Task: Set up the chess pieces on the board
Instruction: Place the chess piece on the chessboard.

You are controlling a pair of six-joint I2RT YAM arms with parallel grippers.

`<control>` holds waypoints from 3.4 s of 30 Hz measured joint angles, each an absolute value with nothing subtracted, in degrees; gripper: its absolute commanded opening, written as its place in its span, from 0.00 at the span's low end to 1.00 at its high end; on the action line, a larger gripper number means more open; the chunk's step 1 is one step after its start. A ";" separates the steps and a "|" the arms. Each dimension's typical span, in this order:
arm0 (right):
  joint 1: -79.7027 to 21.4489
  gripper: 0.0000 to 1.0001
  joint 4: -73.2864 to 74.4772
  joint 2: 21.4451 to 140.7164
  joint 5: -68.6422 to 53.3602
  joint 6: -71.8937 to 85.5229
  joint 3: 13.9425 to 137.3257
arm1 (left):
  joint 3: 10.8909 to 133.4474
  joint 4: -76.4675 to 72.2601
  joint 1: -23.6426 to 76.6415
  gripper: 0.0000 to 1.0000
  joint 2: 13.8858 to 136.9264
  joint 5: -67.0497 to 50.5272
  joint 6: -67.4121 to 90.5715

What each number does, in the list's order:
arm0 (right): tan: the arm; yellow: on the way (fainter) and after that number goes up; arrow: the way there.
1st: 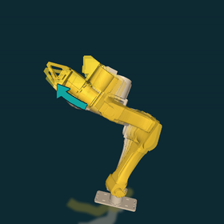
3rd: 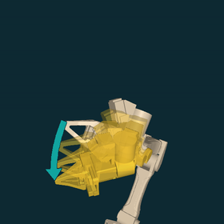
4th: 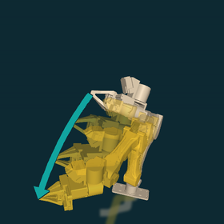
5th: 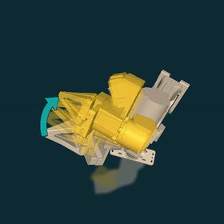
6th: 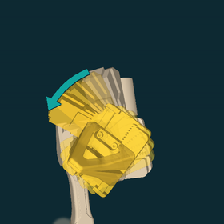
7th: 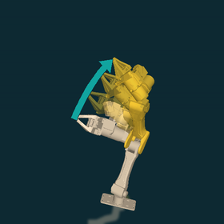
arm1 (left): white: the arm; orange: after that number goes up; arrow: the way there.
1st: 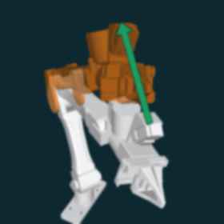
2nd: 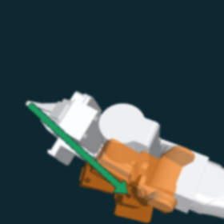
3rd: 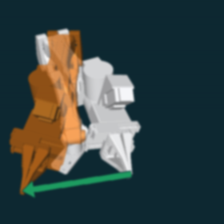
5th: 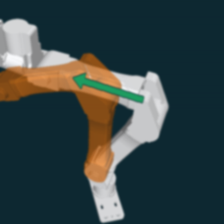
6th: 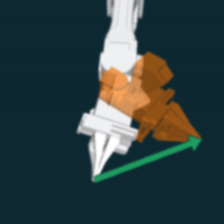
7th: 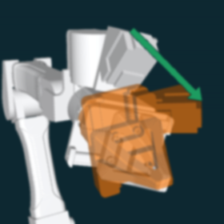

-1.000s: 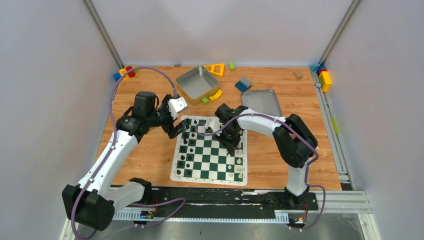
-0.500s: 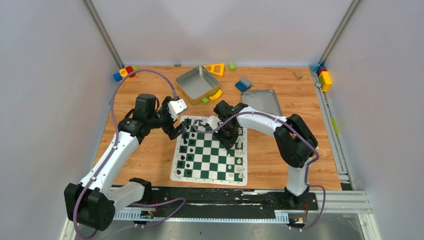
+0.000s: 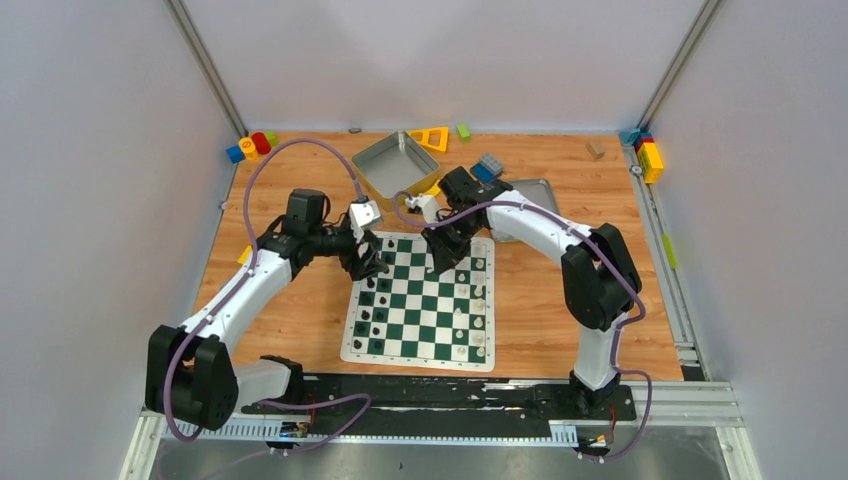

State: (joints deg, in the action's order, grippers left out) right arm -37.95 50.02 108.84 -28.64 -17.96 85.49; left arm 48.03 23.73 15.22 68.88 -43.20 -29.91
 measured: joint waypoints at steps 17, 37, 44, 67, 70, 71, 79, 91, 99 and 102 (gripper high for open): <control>-30.98 0.00 47.27 108.68 -42.61 -8.51 90.30 | 48.27 9.13 26.83 0.60 74.74 -44.23 -33.61; -29.80 0.00 46.00 106.85 -47.31 -6.24 89.93 | 53.06 7.88 32.27 0.48 79.66 -37.19 -41.93; -29.80 0.00 45.98 106.78 -47.66 -6.22 89.93 | 54.30 7.90 32.49 0.41 80.47 -36.99 -41.93; -29.54 0.04 45.95 106.74 -48.21 -6.09 89.86 | 56.93 13.37 33.04 0.00 81.45 -36.95 -42.85; -29.28 0.09 46.00 106.72 -48.51 -6.11 89.80 | 57.91 14.59 33.26 0.00 81.91 -36.80 -42.85; -29.15 0.13 45.98 106.72 -48.60 -6.11 89.76 | 58.06 14.81 33.30 0.00 82.00 -36.73 -42.85; -26.79 0.47 45.84 106.10 -49.08 -6.57 88.12 | 59.16 17.85 34.15 0.00 82.70 -36.51 -43.55; -12.58 0.47 44.97 94.28 -49.04 -9.30 79.46 | 66.76 28.25 38.85 0.00 89.76 -31.42 -44.47; -1.54 0.47 42.83 87.07 -49.56 -10.68 69.12 | 73.89 34.76 45.25 0.00 98.61 -25.21 -42.52; 1.10 0.46 42.57 85.47 -49.65 -10.87 67.70 | 78.54 37.82 48.18 0.00 102.94 -23.11 -41.58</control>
State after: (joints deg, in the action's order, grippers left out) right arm 1.10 42.57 85.47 -49.65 -10.87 67.70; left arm 78.54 37.82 48.18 102.94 -23.11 -41.58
